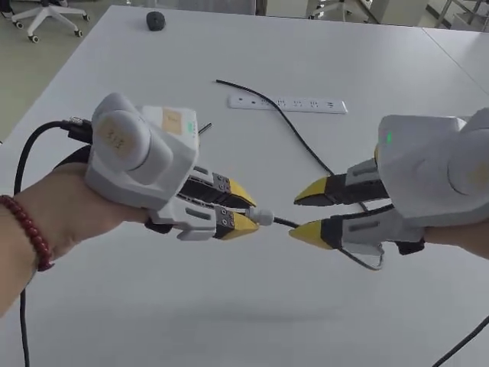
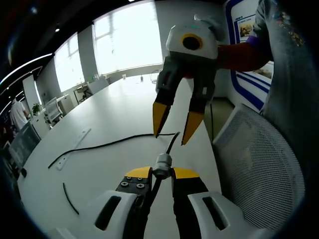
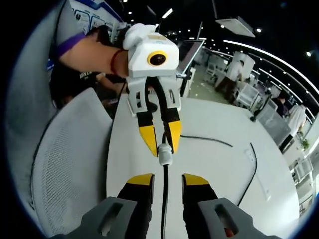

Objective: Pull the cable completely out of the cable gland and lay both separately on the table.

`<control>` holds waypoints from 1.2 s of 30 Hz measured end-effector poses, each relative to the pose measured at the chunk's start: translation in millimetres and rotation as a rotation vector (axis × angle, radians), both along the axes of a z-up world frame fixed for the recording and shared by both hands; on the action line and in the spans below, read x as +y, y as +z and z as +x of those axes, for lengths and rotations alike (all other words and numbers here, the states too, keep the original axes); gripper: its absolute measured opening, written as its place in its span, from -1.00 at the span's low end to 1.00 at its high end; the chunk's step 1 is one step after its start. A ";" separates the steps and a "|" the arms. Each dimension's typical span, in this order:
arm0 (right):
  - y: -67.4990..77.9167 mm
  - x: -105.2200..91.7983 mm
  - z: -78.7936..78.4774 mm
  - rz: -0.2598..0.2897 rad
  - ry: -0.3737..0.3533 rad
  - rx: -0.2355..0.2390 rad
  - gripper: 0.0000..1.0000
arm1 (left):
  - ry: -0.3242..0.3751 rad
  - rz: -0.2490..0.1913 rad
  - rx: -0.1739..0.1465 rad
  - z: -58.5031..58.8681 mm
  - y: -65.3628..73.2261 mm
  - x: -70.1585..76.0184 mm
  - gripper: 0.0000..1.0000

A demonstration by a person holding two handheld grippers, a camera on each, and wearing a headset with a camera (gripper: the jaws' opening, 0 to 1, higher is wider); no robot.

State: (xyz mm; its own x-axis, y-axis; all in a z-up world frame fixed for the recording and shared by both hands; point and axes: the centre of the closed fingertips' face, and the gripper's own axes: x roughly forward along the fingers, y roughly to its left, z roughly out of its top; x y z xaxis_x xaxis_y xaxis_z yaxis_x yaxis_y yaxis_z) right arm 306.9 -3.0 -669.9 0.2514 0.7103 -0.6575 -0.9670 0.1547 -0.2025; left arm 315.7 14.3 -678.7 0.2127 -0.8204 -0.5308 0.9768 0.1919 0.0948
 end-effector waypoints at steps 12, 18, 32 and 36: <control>-9.9 11.9 1.5 -0.051 0.035 0.001 -0.84 | -0.009 0.000 -0.004 -1.8 2.3 -0.3 -0.68; -15.1 13.1 4.0 -0.075 0.046 -0.005 -0.94 | -0.013 0.000 -0.004 -2.0 2.2 -0.3 -0.68; -19.2 9.8 10.7 -0.096 0.068 -0.024 -1.00 | -0.017 0.003 -0.014 4.4 -0.1 -2.5 -0.68; -22.1 -2.0 14.7 -0.111 0.052 -0.030 -1.00 | -0.013 0.002 -0.013 8.4 -0.7 -4.5 -0.68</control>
State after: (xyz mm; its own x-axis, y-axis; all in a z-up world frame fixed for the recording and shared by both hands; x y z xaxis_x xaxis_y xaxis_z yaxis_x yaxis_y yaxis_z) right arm 321.6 -5.0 -692.0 0.2371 0.6458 -0.7257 -0.9663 0.0798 -0.2448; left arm 324.0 9.8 -679.4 0.2091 -0.8220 -0.5297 0.9779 0.1792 0.1080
